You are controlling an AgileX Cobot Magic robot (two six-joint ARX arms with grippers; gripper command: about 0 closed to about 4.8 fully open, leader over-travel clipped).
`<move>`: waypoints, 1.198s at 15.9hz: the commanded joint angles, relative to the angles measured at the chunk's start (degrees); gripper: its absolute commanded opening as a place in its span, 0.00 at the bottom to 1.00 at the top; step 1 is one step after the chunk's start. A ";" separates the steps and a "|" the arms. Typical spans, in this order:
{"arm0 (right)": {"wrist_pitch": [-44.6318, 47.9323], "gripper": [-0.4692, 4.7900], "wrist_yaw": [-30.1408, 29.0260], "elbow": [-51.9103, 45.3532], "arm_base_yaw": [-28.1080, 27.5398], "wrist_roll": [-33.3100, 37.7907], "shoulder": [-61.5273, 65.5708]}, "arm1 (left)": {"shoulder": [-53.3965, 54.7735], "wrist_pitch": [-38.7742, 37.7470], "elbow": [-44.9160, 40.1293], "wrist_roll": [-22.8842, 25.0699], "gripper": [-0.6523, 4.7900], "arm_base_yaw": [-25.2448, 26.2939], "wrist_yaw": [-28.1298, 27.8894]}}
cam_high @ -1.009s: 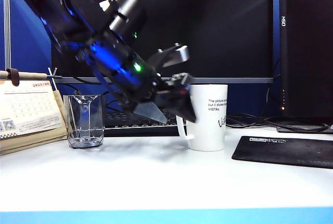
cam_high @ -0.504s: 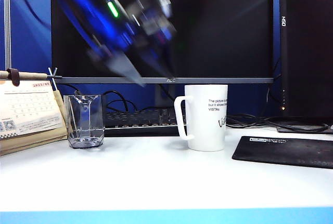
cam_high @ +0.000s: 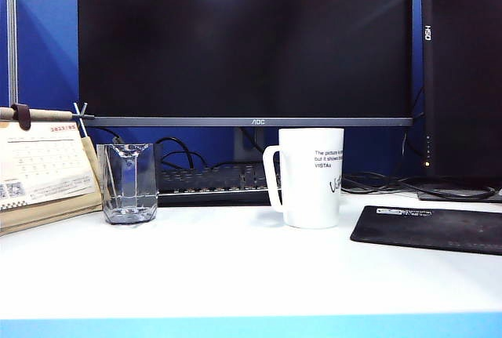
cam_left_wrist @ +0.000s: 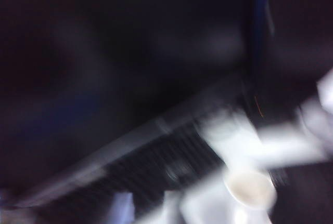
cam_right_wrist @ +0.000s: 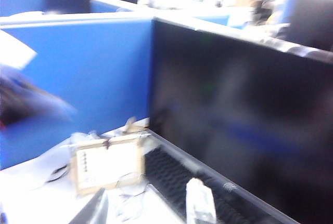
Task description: Swap the positions of the transparent plastic cup and the white ceramic cup.
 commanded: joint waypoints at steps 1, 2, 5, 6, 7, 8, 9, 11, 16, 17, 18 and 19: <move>1.18 0.29 8.68 -3.96 -1.79 -0.42 -8.76 | -14.91 -7.19 -0.09 1.60 0.16 0.00 -7.54; 2.14 0.28 12.13 -6.45 -1.79 -0.39 -12.04 | -20.55 -10.05 -0.17 1.88 0.11 0.00 -9.27; 5.44 0.24 13.46 -17.49 -1.42 0.37 -22.75 | -37.09 -21.18 -0.26 2.36 0.11 0.00 -15.85; 6.88 0.17 12.83 -23.10 -1.40 3.69 -26.91 | -42.23 -25.29 -0.31 1.05 0.11 -0.13 -15.93; 7.96 0.16 12.17 -27.98 -1.36 7.72 -30.21 | -45.66 -27.06 -0.98 -0.92 0.11 -0.28 -16.46; 8.35 0.16 11.39 -33.59 -1.36 11.85 -33.88 | -45.92 -30.77 -0.98 -3.43 0.11 -0.59 -16.76; 8.55 0.10 11.15 -39.15 -1.33 16.76 -37.77 | -45.66 -35.39 -1.64 -3.72 0.11 -0.72 -14.21; 11.61 0.09 9.94 -48.50 -1.36 25.11 -44.83 | -45.77 -35.32 -7.98 -4.81 0.11 -0.68 -6.08; 24.79 0.09 14.58 -66.75 -1.40 44.92 -52.24 | -45.24 -0.76 -38.82 -17.68 0.11 -0.74 5.20; 26.58 0.09 16.06 -68.81 -1.36 45.40 -52.59 | -45.05 7.04 -43.98 -20.96 0.11 -0.74 7.10; 29.81 0.09 13.92 -71.87 -1.25 46.58 -52.68 | -44.94 13.11 -49.83 -24.76 0.11 -0.72 5.05; 31.08 0.09 12.44 -74.18 -1.22 46.80 -52.68 | -44.94 13.88 -53.31 -24.33 0.11 -0.70 1.11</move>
